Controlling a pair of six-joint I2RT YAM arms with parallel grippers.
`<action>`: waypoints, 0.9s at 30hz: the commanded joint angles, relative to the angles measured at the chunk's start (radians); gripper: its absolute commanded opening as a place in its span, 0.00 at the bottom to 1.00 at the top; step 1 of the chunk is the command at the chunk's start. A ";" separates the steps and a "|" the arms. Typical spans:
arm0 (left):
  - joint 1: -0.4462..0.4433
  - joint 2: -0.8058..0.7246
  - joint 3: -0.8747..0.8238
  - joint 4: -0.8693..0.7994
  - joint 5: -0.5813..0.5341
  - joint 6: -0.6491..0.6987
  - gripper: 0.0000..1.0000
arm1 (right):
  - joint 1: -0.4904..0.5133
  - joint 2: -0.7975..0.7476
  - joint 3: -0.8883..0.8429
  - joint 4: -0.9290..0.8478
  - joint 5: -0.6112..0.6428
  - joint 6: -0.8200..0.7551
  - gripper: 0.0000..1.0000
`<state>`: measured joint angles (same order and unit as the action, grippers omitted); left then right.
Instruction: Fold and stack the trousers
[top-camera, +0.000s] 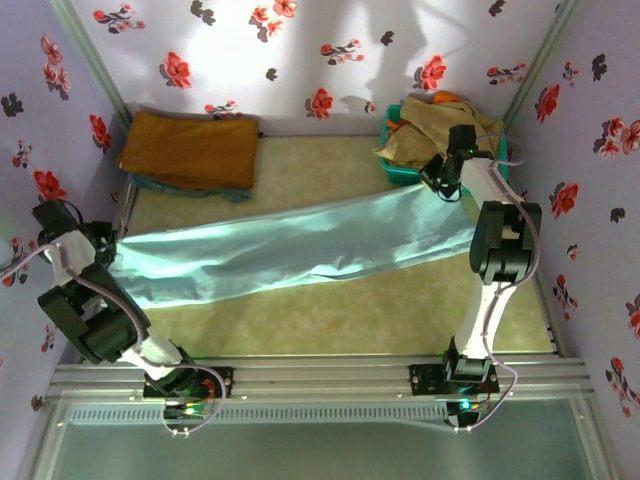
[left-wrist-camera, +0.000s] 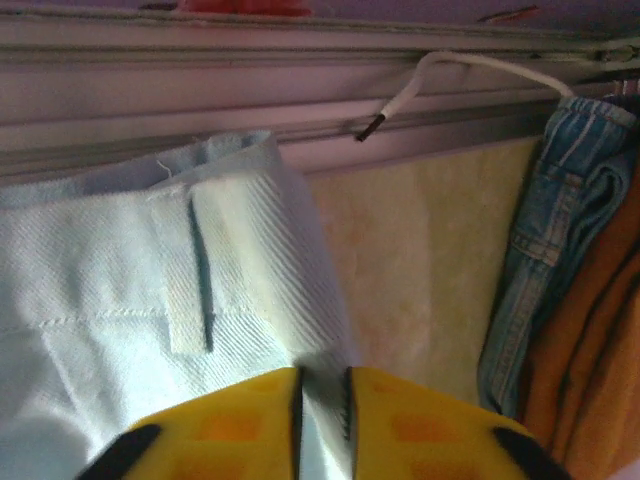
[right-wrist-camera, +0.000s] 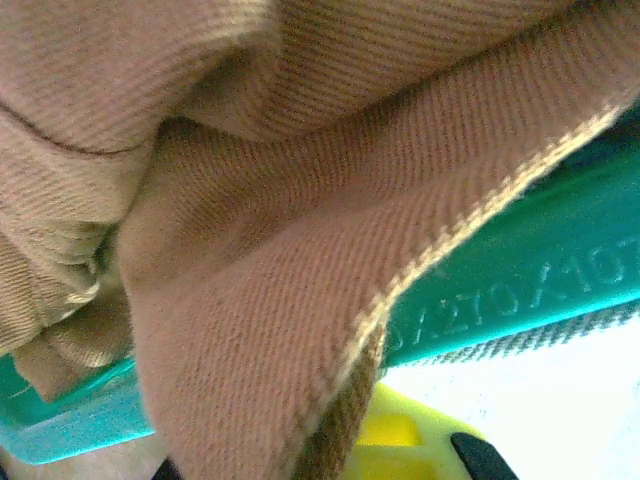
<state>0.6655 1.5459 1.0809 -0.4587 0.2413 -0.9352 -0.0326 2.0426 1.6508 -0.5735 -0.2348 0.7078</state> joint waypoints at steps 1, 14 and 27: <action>-0.014 0.041 0.049 0.054 -0.107 0.015 0.47 | -0.015 0.065 0.031 0.038 0.114 -0.024 0.21; -0.222 -0.383 -0.177 0.028 -0.024 0.049 0.91 | 0.007 -0.449 -0.439 0.166 0.140 0.009 0.54; -0.500 -0.434 -0.626 0.272 0.004 0.018 0.87 | 0.055 -0.333 -0.737 0.338 -0.004 0.122 0.00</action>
<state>0.1719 1.0828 0.4656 -0.2951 0.2298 -0.9073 0.0483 1.6615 0.9443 -0.2794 -0.2085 0.7925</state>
